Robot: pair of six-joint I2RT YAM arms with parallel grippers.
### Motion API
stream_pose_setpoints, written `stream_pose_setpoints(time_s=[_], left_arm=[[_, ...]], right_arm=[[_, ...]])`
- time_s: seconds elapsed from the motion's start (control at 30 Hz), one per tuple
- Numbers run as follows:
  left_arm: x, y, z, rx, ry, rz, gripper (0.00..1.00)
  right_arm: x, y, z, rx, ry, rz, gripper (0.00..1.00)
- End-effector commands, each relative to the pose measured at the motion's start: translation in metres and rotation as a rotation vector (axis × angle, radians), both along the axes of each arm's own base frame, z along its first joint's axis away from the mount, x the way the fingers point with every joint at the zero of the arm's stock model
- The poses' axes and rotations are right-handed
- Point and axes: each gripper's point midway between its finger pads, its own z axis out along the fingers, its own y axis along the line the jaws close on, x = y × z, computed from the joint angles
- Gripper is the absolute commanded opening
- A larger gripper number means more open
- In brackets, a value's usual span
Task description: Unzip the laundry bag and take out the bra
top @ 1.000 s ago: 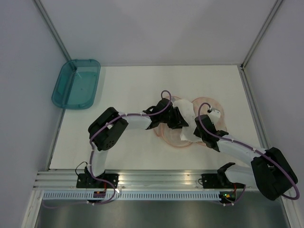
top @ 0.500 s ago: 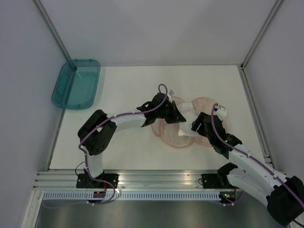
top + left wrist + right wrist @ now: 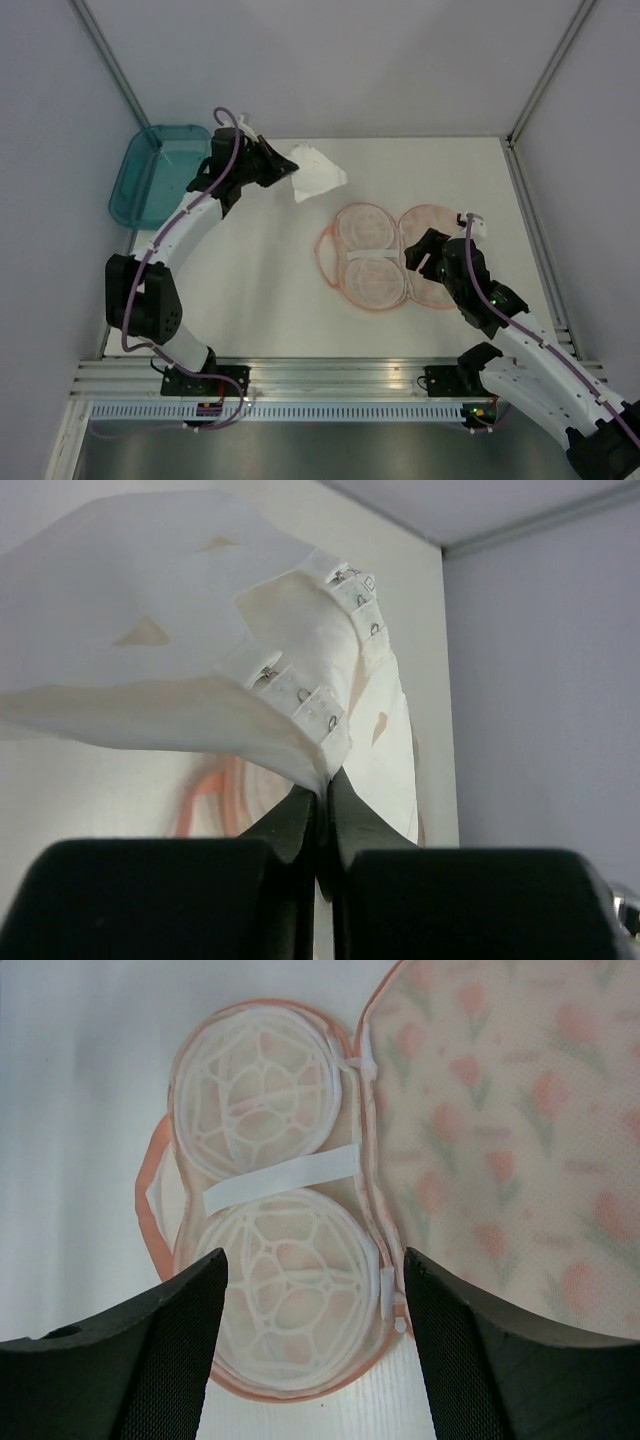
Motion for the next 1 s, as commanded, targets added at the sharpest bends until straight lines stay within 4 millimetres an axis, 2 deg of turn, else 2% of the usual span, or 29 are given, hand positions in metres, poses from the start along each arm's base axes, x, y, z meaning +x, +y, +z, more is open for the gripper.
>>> stream_pose_setpoints(time_s=[0.0,0.03,0.1,0.13,0.23,0.27,0.3,0.33,0.4,0.43,0.47,0.53,0.6,0.77,0.8,0.97], left_arm=[[0.026,0.057,0.060,0.064,-0.154,0.119,0.02],[0.036,0.085,0.065,0.072,-0.162,0.188,0.02],[0.053,0.117,0.081,0.089,-0.206,0.297,0.02],[0.061,0.141,0.085,0.094,-0.217,0.360,0.02],[0.081,0.177,0.094,0.084,-0.241,0.469,0.02],[0.088,0.202,0.093,0.091,-0.240,0.533,0.02],[0.093,0.213,0.094,0.092,-0.241,0.561,0.02],[0.100,0.233,0.084,0.107,-0.220,0.615,0.02],[0.109,0.249,0.073,0.123,-0.198,0.652,0.02],[0.113,0.263,0.073,0.130,-0.201,0.678,0.02],[0.121,0.272,0.057,0.139,-0.169,0.691,0.02],[0.126,0.293,0.043,0.153,-0.143,0.727,0.02],[0.132,0.313,0.017,0.173,-0.090,0.760,0.02],[0.134,0.352,-0.038,0.237,0.019,0.827,0.02],[0.132,0.362,-0.043,0.249,0.031,0.837,0.02],[0.127,0.381,-0.070,0.287,0.090,0.846,0.02]], right_arm=[[-0.004,0.005,-0.006,-0.015,0.021,0.050,0.76],[-0.004,0.005,-0.008,-0.020,0.026,0.051,0.76],[-0.006,0.007,-0.013,-0.024,0.039,0.071,0.76],[-0.006,0.008,-0.015,-0.024,0.044,0.073,0.76],[-0.007,0.010,-0.020,-0.026,0.058,0.090,0.76],[-0.008,0.011,-0.020,-0.024,0.061,0.097,0.76],[-0.008,0.011,-0.021,-0.028,0.063,0.099,0.76],[-0.009,0.012,-0.021,-0.028,0.067,0.108,0.76],[-0.009,0.012,-0.020,-0.031,0.064,0.113,0.76],[-0.009,0.012,-0.020,-0.037,0.067,0.117,0.76],[-0.009,0.013,-0.019,-0.038,0.069,0.119,0.76],[-0.010,0.012,-0.020,-0.049,0.076,0.123,0.75],[-0.011,0.012,-0.020,-0.053,0.080,0.128,0.76],[-0.013,0.012,-0.024,-0.063,0.097,0.138,0.75],[-0.014,0.010,-0.025,-0.068,0.100,0.135,0.75],[-0.015,0.011,-0.025,-0.067,0.104,0.140,0.75]])
